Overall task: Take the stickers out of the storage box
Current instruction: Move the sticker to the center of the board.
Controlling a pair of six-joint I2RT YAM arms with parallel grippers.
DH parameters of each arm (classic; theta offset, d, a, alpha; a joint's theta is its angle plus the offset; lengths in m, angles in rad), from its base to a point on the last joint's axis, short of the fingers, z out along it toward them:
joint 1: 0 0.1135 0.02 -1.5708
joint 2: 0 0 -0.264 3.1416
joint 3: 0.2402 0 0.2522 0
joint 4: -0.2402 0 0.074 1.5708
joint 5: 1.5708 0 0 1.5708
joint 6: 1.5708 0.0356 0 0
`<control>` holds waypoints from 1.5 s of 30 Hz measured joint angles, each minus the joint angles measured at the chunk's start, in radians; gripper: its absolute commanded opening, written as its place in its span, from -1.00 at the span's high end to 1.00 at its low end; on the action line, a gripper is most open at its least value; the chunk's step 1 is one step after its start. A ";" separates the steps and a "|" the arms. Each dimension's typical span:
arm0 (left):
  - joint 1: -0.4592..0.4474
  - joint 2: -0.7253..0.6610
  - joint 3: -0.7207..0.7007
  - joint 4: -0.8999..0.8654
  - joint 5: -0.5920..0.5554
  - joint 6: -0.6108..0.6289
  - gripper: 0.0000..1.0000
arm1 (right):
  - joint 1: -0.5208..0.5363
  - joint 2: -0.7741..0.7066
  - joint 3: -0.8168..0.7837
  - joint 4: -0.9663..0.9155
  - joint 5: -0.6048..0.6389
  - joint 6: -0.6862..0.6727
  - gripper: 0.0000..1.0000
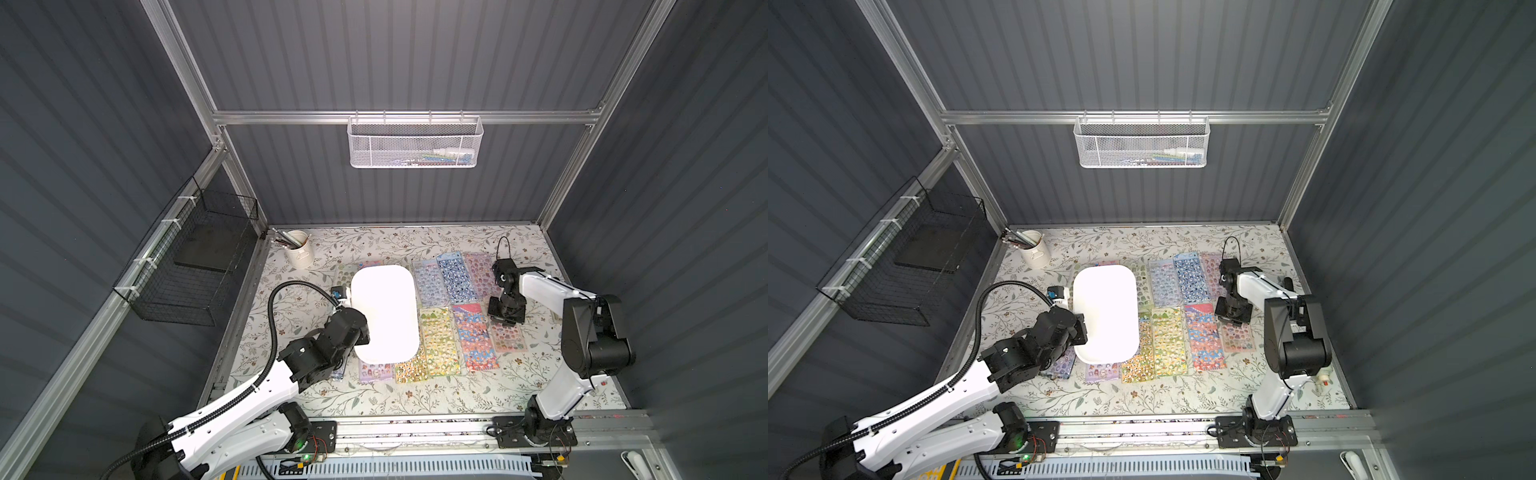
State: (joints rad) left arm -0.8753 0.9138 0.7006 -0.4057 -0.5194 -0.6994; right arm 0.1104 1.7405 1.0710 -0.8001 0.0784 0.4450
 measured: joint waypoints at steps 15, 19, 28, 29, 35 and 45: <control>0.000 -0.068 0.042 -0.050 -0.069 0.014 1.00 | 0.010 -0.010 -0.054 0.021 -0.002 -0.008 0.57; 0.000 -0.068 0.045 -0.061 -0.076 0.014 1.00 | 0.020 -0.026 -0.073 0.022 -0.002 -0.015 0.57; 0.000 -0.061 0.048 -0.074 -0.093 0.010 1.00 | 0.023 -0.078 -0.132 0.015 -0.004 -0.026 0.57; 0.000 -0.058 0.051 -0.078 -0.097 0.010 1.00 | 0.023 -0.083 -0.137 0.010 -0.004 -0.026 0.57; 0.000 -0.051 0.093 -0.111 -0.124 0.010 1.00 | 0.023 -0.110 -0.143 -0.008 0.003 -0.039 0.41; 0.011 0.014 0.247 -0.235 -0.250 -0.005 1.00 | 0.065 -0.265 0.043 0.010 -0.002 -0.080 0.17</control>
State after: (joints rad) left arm -0.8642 0.9276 0.9474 -0.6403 -0.7696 -0.7044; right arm 0.1753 1.4754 1.1141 -0.7898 0.0769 0.3649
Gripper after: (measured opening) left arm 0.079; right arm 0.384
